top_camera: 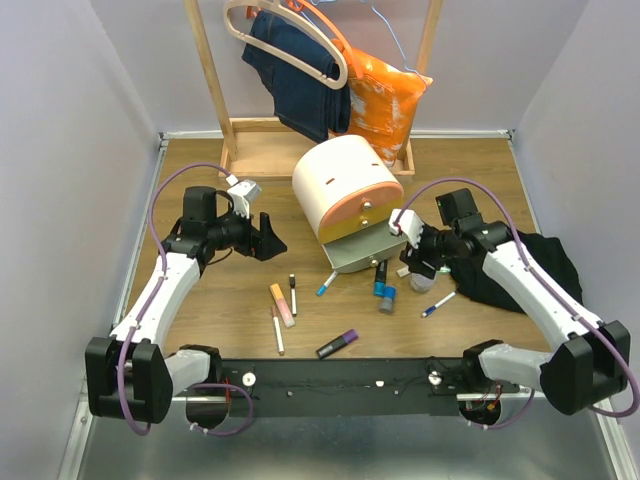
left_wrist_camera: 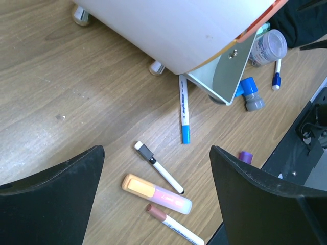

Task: Sort the stationery into containers
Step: Move the stationery to the center of the board.

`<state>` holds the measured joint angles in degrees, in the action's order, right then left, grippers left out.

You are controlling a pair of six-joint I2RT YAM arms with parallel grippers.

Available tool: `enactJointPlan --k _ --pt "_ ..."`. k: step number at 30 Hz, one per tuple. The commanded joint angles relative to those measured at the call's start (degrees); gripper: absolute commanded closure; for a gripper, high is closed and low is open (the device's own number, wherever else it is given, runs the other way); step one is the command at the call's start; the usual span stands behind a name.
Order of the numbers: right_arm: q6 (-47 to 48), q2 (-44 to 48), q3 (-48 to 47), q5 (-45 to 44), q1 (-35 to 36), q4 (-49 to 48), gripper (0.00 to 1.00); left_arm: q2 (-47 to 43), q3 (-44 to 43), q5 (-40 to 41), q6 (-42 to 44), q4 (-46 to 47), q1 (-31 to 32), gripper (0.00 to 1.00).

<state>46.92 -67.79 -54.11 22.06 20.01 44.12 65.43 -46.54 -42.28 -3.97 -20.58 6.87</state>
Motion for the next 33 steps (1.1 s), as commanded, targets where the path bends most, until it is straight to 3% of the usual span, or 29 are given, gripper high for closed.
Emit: enactJointPlan --k 1,11,23,33 --pt "-6.13 -3.66 0.58 -2.82 -3.38 -6.85 0.37 1.54 -2.50 -0.43 0.45 -0.34 0.07 0.09" --pt "-0.34 -10.78 0.32 -1.85 -14.82 -10.89 0.55 2.51 -2.50 0.45 0.01 -0.34 0.07 0.09" --pt "5.81 -18.34 -0.04 2.37 -14.82 -5.63 0.58 3.74 -2.76 1.41 0.80 -0.17 -0.46 0.09" --pt "7.23 -13.25 2.25 7.03 -12.19 2.63 0.58 3.13 -0.57 0.97 -0.60 1.50 -0.72 0.09"
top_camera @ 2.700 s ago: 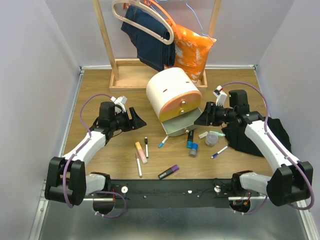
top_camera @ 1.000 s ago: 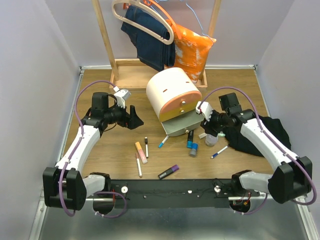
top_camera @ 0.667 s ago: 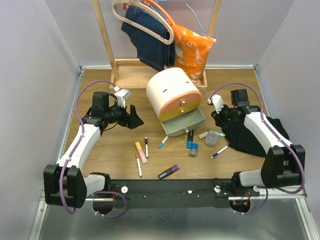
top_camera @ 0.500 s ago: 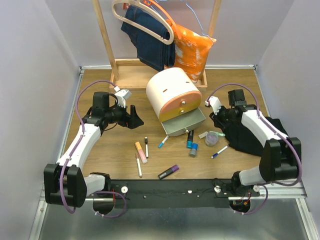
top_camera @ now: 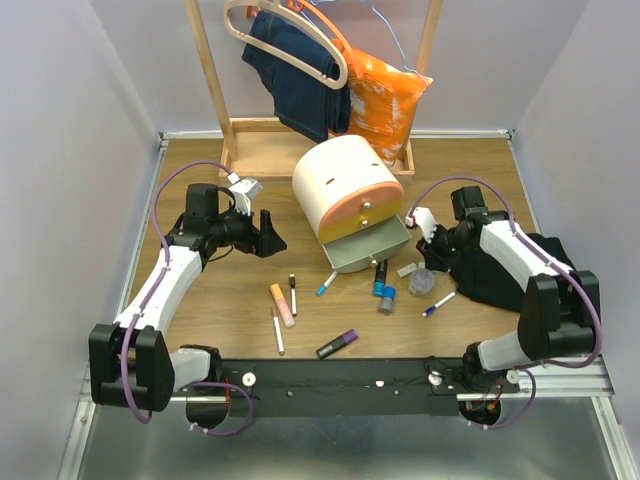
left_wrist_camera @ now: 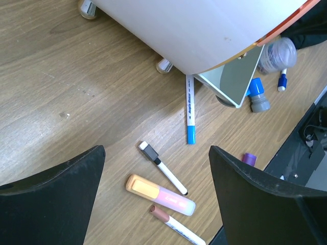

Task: Sort the stationery into containers
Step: Move the stationery to the center of the board.

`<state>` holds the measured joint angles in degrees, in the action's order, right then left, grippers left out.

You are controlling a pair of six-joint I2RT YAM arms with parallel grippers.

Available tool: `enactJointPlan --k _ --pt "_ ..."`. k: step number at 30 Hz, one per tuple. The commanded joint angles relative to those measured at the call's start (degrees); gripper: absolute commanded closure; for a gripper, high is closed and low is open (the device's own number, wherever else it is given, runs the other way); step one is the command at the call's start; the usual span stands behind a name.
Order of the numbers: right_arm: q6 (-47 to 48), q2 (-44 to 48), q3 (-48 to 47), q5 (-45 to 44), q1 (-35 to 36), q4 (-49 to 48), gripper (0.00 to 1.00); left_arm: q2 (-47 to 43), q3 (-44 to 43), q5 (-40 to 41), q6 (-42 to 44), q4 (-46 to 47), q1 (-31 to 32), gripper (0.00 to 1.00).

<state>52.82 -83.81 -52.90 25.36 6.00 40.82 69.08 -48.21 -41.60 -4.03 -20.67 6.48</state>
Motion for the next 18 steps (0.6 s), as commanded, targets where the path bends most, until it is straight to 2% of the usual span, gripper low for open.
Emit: enactJointPlan --k 1,9,18 --pt "1.24 3.04 1.05 3.90 2.08 6.37 0.58 -0.52 1.36 0.21 -0.71 2.12 -0.24 0.09" --pt "0.10 5.41 2.89 3.82 3.49 8.14 0.58 -0.79 2.76 -0.41 -2.29 3.97 -0.33 0.09" --pt "-5.09 8.39 4.04 2.06 3.49 3.84 0.57 -2.19 4.26 -0.49 -2.65 3.70 -0.24 0.09"
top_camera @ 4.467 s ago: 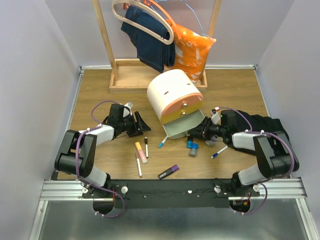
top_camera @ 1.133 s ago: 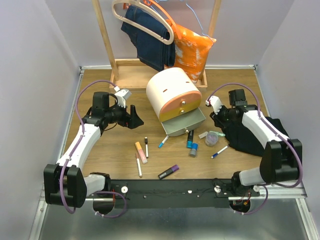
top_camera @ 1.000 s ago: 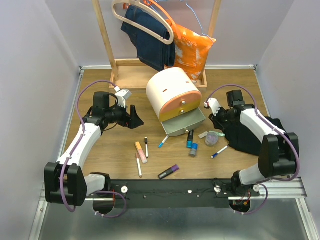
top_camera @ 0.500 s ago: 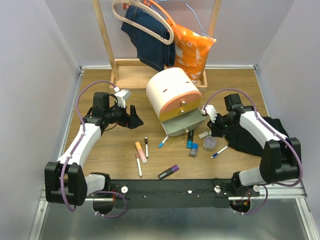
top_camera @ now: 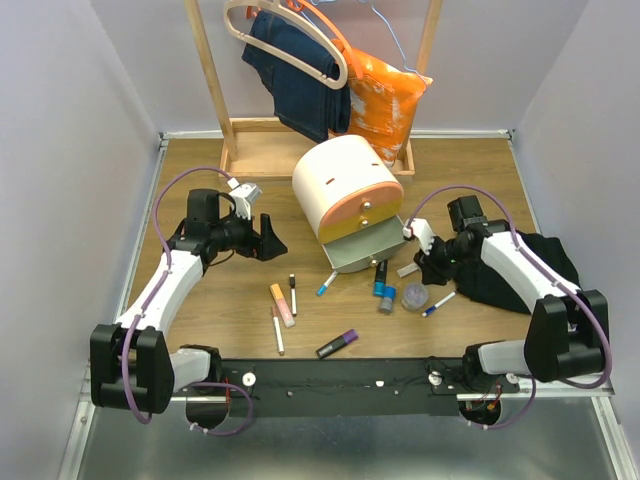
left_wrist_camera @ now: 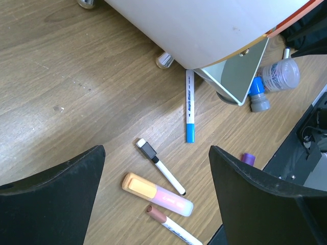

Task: Sort the stationery into containers
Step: Move the stationery to the center of the board, then pick up the pen from the center of the board.

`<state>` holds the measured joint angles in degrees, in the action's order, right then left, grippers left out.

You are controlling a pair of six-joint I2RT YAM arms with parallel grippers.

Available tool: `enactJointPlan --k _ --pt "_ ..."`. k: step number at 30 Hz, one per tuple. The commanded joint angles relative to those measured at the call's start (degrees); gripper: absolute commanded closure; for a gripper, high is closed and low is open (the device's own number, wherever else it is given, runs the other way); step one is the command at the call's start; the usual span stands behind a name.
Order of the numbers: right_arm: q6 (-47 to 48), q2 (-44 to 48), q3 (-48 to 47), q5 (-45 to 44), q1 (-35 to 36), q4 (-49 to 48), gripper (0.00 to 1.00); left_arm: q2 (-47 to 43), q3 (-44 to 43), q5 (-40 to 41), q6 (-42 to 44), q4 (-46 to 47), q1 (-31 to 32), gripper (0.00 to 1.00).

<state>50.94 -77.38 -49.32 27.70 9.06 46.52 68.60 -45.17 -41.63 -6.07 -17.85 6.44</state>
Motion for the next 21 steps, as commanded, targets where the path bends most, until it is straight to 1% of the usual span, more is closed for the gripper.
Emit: enactJointPlan --k 1,10,15,18,20,21 --pt "-3.39 1.97 0.28 -0.37 0.43 -2.14 0.57 -1.80 1.22 -0.56 -0.70 0.88 -0.28 0.09" --pt "-5.06 3.38 -0.34 -2.92 0.43 -3.28 0.55 -3.21 1.48 -0.47 -0.61 0.44 -0.90 0.09" --pt "-6.73 2.59 -2.44 -3.36 0.34 -4.16 0.53 -3.91 1.49 -0.56 0.00 0.01 -1.16 0.08" --pt "-5.86 1.80 -2.89 -4.76 -0.18 -5.21 0.50 -3.82 1.49 -0.21 0.70 -0.43 -1.34 0.08" --pt "-3.22 1.27 -2.80 -5.81 -0.53 -5.39 0.44 -3.74 1.31 -0.21 1.05 -0.70 -1.43 0.08" --pt "-2.78 0.84 -2.28 -6.34 -0.80 -6.96 0.42 -3.73 1.14 -0.21 1.14 -0.87 -1.51 0.08"
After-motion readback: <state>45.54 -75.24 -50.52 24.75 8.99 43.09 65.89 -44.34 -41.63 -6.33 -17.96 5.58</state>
